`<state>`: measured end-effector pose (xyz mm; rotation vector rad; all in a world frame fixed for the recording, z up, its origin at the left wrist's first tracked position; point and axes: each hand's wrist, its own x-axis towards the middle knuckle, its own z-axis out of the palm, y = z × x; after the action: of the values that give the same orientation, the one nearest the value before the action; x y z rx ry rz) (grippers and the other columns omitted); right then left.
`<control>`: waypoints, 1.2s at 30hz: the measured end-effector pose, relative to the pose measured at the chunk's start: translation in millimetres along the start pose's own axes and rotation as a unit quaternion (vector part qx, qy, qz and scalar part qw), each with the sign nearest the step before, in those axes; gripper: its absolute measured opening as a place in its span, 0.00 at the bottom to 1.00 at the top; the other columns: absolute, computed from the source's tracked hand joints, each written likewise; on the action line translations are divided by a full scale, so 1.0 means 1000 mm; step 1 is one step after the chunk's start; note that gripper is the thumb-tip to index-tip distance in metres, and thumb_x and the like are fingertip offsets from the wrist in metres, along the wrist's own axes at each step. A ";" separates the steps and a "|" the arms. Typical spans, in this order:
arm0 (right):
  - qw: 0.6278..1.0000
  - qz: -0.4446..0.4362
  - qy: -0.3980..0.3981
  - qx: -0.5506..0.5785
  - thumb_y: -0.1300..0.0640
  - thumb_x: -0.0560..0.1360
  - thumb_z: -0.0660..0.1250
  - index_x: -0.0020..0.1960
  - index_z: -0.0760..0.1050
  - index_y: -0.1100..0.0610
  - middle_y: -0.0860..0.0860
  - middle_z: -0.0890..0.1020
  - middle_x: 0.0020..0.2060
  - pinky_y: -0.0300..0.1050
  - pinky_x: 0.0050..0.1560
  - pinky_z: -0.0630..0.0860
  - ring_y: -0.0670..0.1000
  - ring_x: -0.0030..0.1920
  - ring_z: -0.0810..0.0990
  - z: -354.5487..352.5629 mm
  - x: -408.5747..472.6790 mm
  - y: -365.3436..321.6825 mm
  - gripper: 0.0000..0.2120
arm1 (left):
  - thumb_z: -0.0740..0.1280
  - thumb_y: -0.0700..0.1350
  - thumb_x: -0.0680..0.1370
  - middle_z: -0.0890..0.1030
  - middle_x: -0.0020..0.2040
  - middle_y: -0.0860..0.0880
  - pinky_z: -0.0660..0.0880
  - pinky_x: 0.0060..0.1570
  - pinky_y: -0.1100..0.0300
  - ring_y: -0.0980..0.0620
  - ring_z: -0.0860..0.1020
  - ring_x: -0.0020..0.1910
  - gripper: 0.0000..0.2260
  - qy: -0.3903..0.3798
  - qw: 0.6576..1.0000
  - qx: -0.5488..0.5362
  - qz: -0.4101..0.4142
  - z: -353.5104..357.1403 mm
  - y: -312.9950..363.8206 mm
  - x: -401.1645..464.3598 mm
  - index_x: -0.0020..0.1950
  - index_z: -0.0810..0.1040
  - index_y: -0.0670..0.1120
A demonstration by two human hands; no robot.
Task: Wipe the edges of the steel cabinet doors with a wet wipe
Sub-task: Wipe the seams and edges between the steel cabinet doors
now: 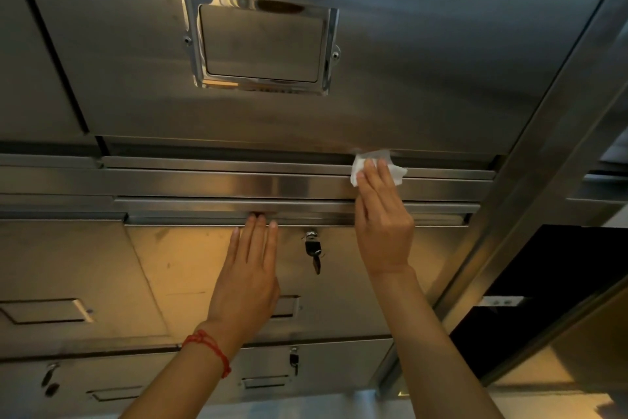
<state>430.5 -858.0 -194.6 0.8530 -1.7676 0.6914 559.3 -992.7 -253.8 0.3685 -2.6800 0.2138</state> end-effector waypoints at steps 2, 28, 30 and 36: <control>1.000 -0.024 -0.015 0.000 0.67 0.72 0.68 0.54 0.78 0.69 0.63 0.79 0.55 0.54 0.58 0.74 0.62 0.58 0.77 -0.001 0.000 0.005 0.12 | 0.79 0.43 0.57 0.72 0.64 0.31 0.65 0.60 0.37 0.33 0.71 0.64 0.40 -0.006 1.000 0.000 0.000 0.000 -0.001 0.000 0.66 0.70 0.32; 1.000 -0.014 -0.013 -0.003 0.66 0.73 0.67 0.55 0.78 0.68 0.62 0.79 0.56 0.53 0.59 0.74 0.60 0.59 0.77 -0.009 -0.001 0.020 0.12 | 0.79 0.43 0.58 0.73 0.63 0.32 0.67 0.59 0.37 0.34 0.72 0.63 0.38 -0.007 1.000 -0.002 -0.023 -0.004 0.004 0.001 0.65 0.71 0.33; 1.000 -0.004 0.001 -0.014 0.66 0.73 0.67 0.55 0.78 0.68 0.62 0.79 0.55 0.53 0.58 0.75 0.60 0.58 0.77 -0.011 -0.002 0.026 0.11 | 0.79 0.44 0.59 0.73 0.63 0.32 0.66 0.59 0.37 0.34 0.72 0.63 0.38 -0.006 1.000 -0.004 -0.021 -0.003 0.003 0.001 0.65 0.71 0.33; 0.999 0.030 0.019 -0.005 0.69 0.71 0.69 0.54 0.78 0.68 0.63 0.79 0.55 0.55 0.59 0.72 0.62 0.58 0.77 -0.006 -0.002 0.015 0.12 | 0.74 0.51 0.68 0.72 0.64 0.33 0.65 0.61 0.36 0.35 0.71 0.64 0.33 -0.001 1.000 -0.012 -0.024 -0.001 0.003 0.002 0.66 0.70 0.34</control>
<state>421.8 -843.9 -195.4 0.7782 -1.7680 0.7321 557.4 -990.2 -253.0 0.4255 -2.6696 0.1664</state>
